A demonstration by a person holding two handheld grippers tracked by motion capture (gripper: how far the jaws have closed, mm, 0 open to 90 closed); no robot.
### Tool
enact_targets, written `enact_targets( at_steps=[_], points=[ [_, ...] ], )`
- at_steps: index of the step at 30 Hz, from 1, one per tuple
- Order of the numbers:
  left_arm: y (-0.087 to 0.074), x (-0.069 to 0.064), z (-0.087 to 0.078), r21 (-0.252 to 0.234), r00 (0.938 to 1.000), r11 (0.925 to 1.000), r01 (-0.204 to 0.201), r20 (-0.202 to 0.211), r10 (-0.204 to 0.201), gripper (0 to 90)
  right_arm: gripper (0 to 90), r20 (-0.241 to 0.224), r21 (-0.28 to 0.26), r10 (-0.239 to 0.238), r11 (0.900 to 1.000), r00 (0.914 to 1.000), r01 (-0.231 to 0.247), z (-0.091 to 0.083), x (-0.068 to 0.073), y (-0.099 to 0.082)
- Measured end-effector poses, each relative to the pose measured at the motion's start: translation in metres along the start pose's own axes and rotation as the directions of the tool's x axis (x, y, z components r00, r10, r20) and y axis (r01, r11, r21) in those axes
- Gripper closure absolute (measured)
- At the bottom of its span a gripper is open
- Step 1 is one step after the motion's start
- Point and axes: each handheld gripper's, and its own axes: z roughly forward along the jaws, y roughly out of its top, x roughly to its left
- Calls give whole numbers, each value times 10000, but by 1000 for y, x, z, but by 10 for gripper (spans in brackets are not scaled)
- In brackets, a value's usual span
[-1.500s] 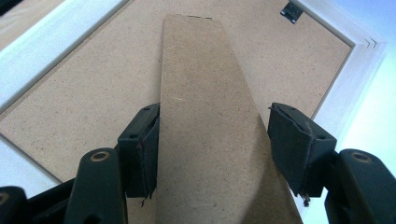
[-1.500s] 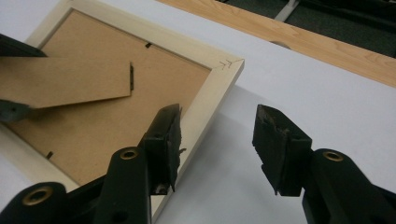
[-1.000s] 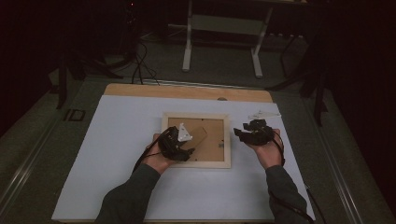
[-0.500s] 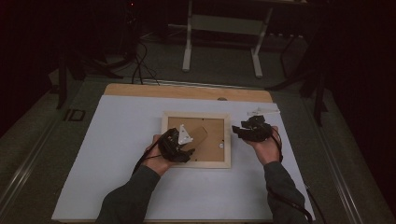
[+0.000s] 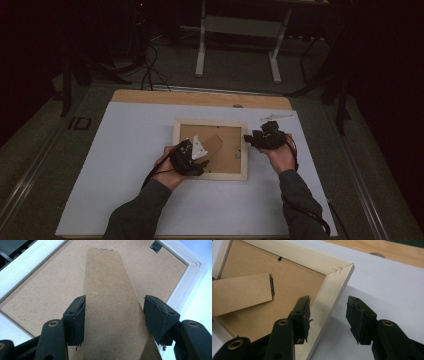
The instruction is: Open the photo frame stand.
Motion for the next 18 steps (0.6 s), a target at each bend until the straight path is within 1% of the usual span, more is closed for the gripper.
enact_targets(
  at_steps=[5,8,11,13,15,18],
  points=[
    [-1,-1,-1,-87,9999,9999,-101,-63,100,386,519,-227,196,260,9995,9994,-256,4,-3,-1],
    [-1,-3,-1,-148,9998,9998,-155,-146,153,386,517,-377,306,318,9991,9988,-307,6,-3,-2],
    [-1,-4,-2,-202,9996,9996,-179,-209,175,386,518,-503,434,317,9986,9982,-296,8,-2,-1],
    [-1,-6,-3,-210,9994,9995,-228,-270,223,386,540,-584,486,264,9985,9979,-235,9,-2,-1],
    [-1,-7,-4,-243,9987,9990,-373,-353,364,386,546,-679,608,180,9981,9975,-139,10,-2,-1],
    [-1,-9,-5,-284,9982,9986,-437,-434,425,386,545,-687,704,161,9975,9975,-112,11,-2,1]
  ],
)
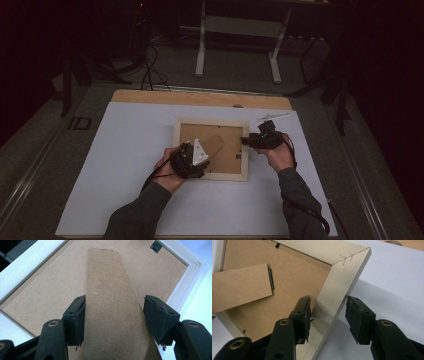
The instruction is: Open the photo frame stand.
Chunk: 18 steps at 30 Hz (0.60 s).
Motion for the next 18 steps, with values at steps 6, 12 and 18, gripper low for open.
enact_targets(
  at_steps=[6,12,18],
  points=[
    [-2,-2,-1,-101,9999,9999,-106,-118,105,386,531,-508,136,311,9994,9982,-304,1,-6,0],
    [-2,-5,-2,-278,9989,9989,-372,-294,364,385,531,-957,274,482,9986,9942,-457,4,-10,-1],
    [-5,-7,-2,-436,9984,9980,-452,-372,436,385,551,-1480,345,877,9959,9851,-834,5,-15,-2]
  ],
)
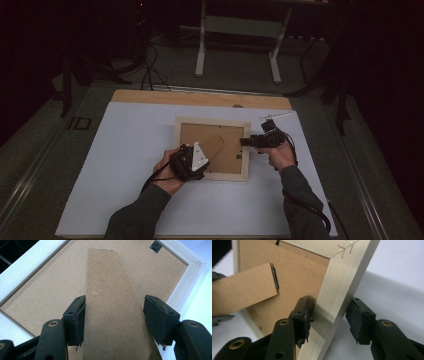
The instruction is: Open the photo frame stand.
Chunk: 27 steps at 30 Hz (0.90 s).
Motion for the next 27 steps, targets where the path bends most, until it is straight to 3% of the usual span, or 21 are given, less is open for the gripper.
enact_targets(
  at_steps=[6,12,16,18,20,22,23,24,25,26,27],
  points=[
    [-2,1,0,-76,9999,9999,134,87,-133,385,577,-197,-166,137,9998,9997,-140,-2,-2,-3],
    [-2,6,0,-24,9965,9977,678,487,-676,384,581,-90,-209,206,9996,9997,-208,-2,-1,-3],
    [-3,10,2,-14,9883,9921,1256,870,-1250,384,583,-57,-292,216,9993,9998,-218,-3,-1,-4],
    [-5,15,3,66,9770,9839,1784,1179,-1779,373,583,-56,-354,225,9991,9997,-227,-3,-1,-5],
    [-6,22,4,152,9545,9690,2467,1691,-2457,372,584,-61,-400,247,9989,9997,-249,-3,-1,-6],
    [-8,29,5,273,9216,9469,3202,2222,-3181,372,585,-70,-448,267,9986,9996,-270,-3,-1,-6],
    [-9,31,6,320,9100,9396,3408,2397,-3383,378,584,-63,-451,270,9986,9996,-272,-3,-1,-6],
    [-10,34,7,454,8920,9291,3670,2663,-3653,395,584,-62,-453,268,9986,9996,-271,-3,-2,-7],
    [-11,37,8,648,8712,9168,3941,2914,-3951,403,584,-71,-462,268,9986,9996,-271,-3,-2,-7],
    [-12,40,9,807,8385,8997,4290,3348,-4299,421,584,-67,-464,259,9986,9996,-262,-3,-1,-7],
    [-14,44,11,1030,8012,8804,4629,3763,-4653,445,584,-64,-464,248,9986,9997,-250,-3,-1,-7]
  ],
)
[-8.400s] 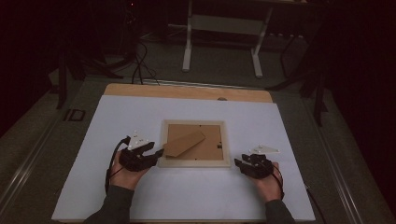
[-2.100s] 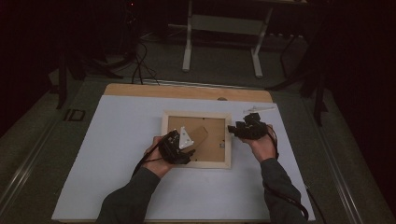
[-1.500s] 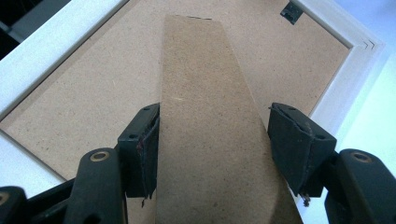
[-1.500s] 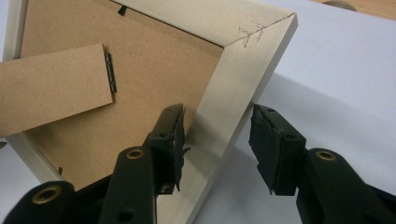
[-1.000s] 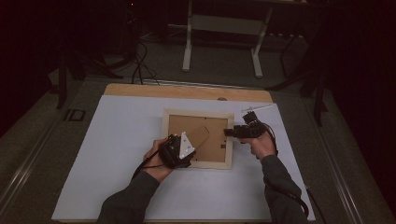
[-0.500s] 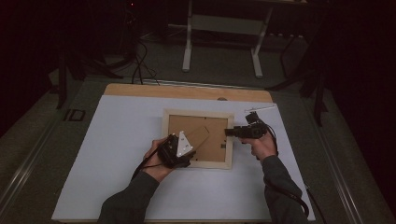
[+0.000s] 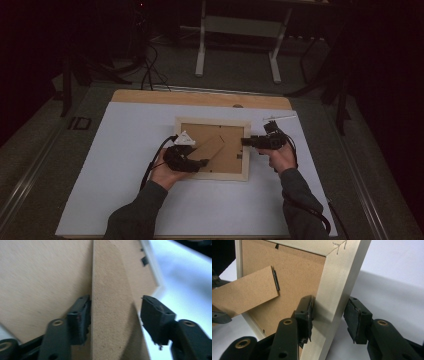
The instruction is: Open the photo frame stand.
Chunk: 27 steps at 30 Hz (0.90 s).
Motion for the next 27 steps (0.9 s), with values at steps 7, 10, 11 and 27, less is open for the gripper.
enact_targets(
  at_steps=[7,10,11,27],
  points=[
    [0,7,1,555,9972,9966,602,420,-626,571,583,42,-20,-128,9999,9999,128,-1,1,0],
    [0,6,1,615,9982,9968,516,273,-534,575,583,73,-32,-205,9998,9998,206,-2,3,1],
    [0,6,2,622,9984,9968,495,258,-512,577,583,97,-26,-239,9997,9997,239,-2,3,1],
    [8,-3,5,633,9993,9979,-114,-344,136,616,597,804,-453,-941,9942,9923,980,-13,14,8]
  ],
)
